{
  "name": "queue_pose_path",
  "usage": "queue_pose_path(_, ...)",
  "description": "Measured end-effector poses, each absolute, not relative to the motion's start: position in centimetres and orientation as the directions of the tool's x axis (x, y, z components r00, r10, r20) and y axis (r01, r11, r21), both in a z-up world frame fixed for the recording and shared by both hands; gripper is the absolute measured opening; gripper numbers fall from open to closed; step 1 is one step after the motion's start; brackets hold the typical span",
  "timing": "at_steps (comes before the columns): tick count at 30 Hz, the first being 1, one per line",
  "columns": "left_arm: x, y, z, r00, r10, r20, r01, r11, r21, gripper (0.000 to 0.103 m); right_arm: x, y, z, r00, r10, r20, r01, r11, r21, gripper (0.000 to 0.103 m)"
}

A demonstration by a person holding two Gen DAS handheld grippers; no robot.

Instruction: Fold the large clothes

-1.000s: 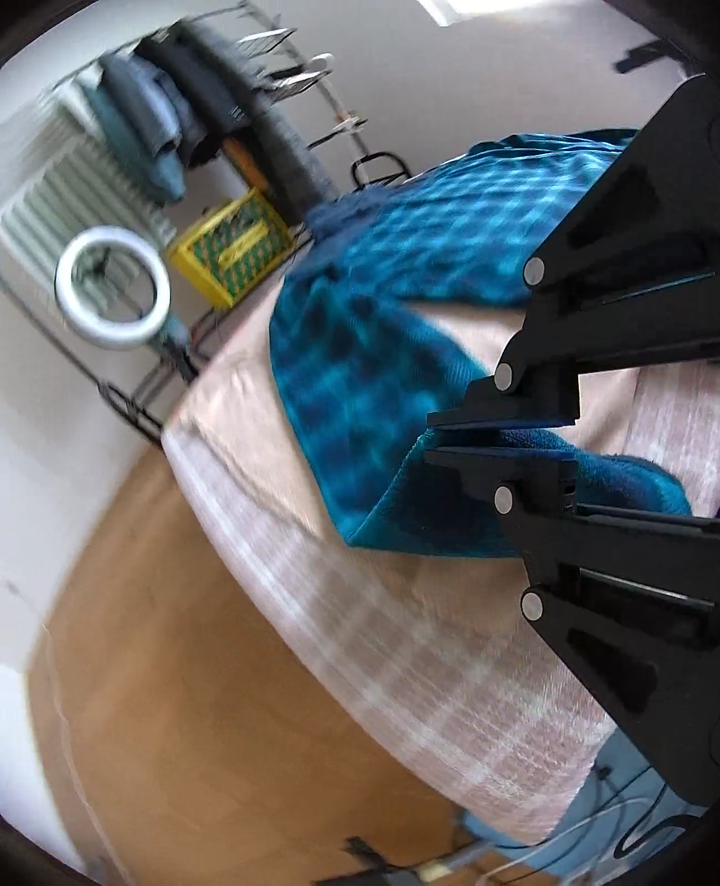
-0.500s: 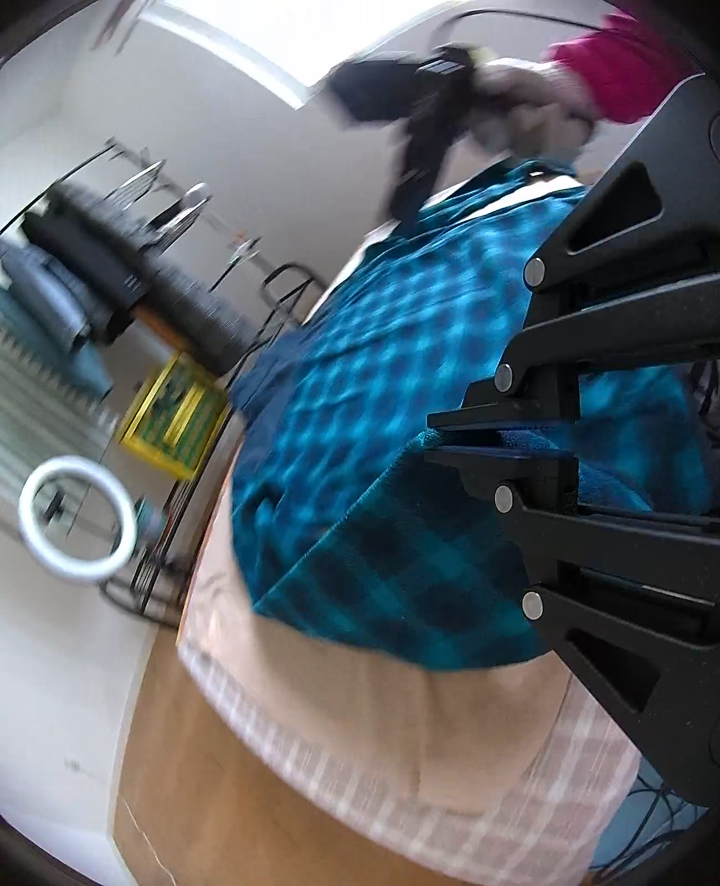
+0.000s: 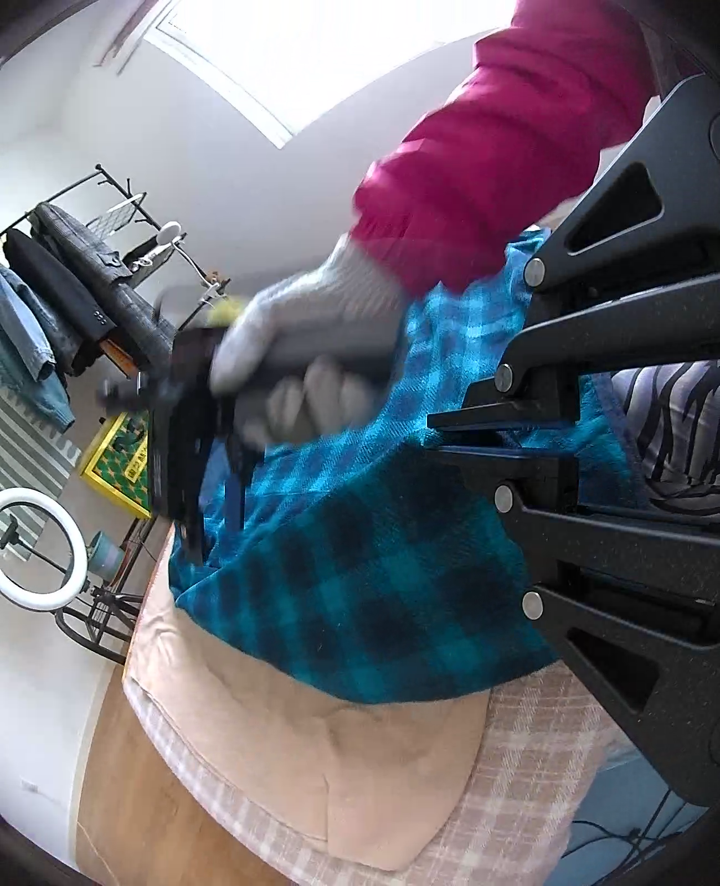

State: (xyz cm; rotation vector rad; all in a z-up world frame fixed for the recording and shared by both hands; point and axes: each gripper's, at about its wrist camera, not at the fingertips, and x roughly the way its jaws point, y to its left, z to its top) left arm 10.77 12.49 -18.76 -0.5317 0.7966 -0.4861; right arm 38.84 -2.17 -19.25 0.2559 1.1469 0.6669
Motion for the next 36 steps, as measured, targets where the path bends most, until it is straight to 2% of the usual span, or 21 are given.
queue_pose_path(4, 10.3, 13.2, -18.6, 0.613, -0.587, -0.53, 0.201, 0.764, -0.614, 0.001, 40.9, -0.1, -21.1, 0.217, 0.6, -0.77, -0.319, 0.789, 0.525, 0.051)
queue_pose_path(6, 10.5, 13.4, -18.7, 0.609, -0.585, -0.536, 0.2, 0.767, -0.61, 0.001, 41.5, 0.9, -21.5, 0.197, 0.605, -0.772, -0.32, 0.783, 0.533, 0.027)
queue_pose_path(7, 10.4, 13.4, -18.7, 0.609, -0.581, -0.54, 0.203, 0.772, -0.602, 0.001, 41.7, 1.3, -21.4, 0.19, 0.6, -0.777, -0.321, 0.786, 0.528, 0.008)
queue_pose_path(10, 10.1, 13.1, -18.9, 0.604, -0.572, -0.555, 0.212, 0.786, -0.58, 0.001, 41.4, 1.4, -20.1, 0.222, 0.584, -0.781, -0.346, 0.796, 0.497, 0.002)
queue_pose_path(17, 9.3, 10.8, -18.8, 0.572, -0.581, -0.579, 0.277, 0.801, -0.531, 0.001, 39.8, -4.0, -17.1, 0.337, 0.591, -0.733, -0.372, 0.799, 0.473, 0.001)
queue_pose_path(20, 9.1, 9.3, -19.0, 0.556, -0.575, -0.6, 0.306, 0.813, -0.496, 0.001, 39.3, -8.3, -18.1, 0.372, 0.576, -0.728, -0.297, 0.817, 0.494, 0.001)
queue_pose_path(24, 9.0, 7.5, -19.6, 0.541, -0.545, -0.641, 0.329, 0.838, -0.434, 0.002, 38.5, -12.5, -20.6, 0.394, 0.492, -0.776, -0.2, 0.87, 0.45, 0.001)
queue_pose_path(28, 8.6, 6.3, -20.1, 0.509, -0.529, -0.679, 0.346, 0.848, -0.402, 0.002, 38.3, -13.4, -22.7, 0.343, 0.45, -0.824, -0.154, 0.893, 0.424, 0.003)
queue_pose_path(30, 7.9, 5.8, -20.1, 0.5, -0.51, -0.7, 0.347, 0.858, -0.377, 0.002, 37.9, -14.0, -22.4, 0.354, 0.402, -0.844, -0.134, 0.915, 0.379, 0.01)
queue_pose_path(31, 7.6, 5.8, -20.1, 0.492, -0.508, -0.707, 0.345, 0.859, -0.378, 0.003, 37.7, -14.4, -22.0, 0.357, 0.395, -0.847, -0.137, 0.919, 0.371, 0.018)
queue_pose_path(32, 7.7, 6.1, -20.1, 0.486, -0.509, -0.71, 0.341, 0.859, -0.382, 0.007, 37.3, -14.9, -21.3, 0.365, 0.398, -0.841, -0.147, 0.917, 0.371, 0.022)
queue_pose_path(36, 5.9, 8.1, -19.1, 0.503, -0.523, -0.688, 0.312, 0.852, -0.42, 0.009, 35.1, -16.8, -18.4, 0.384, 0.465, -0.798, -0.204, 0.885, 0.418, 0.022)
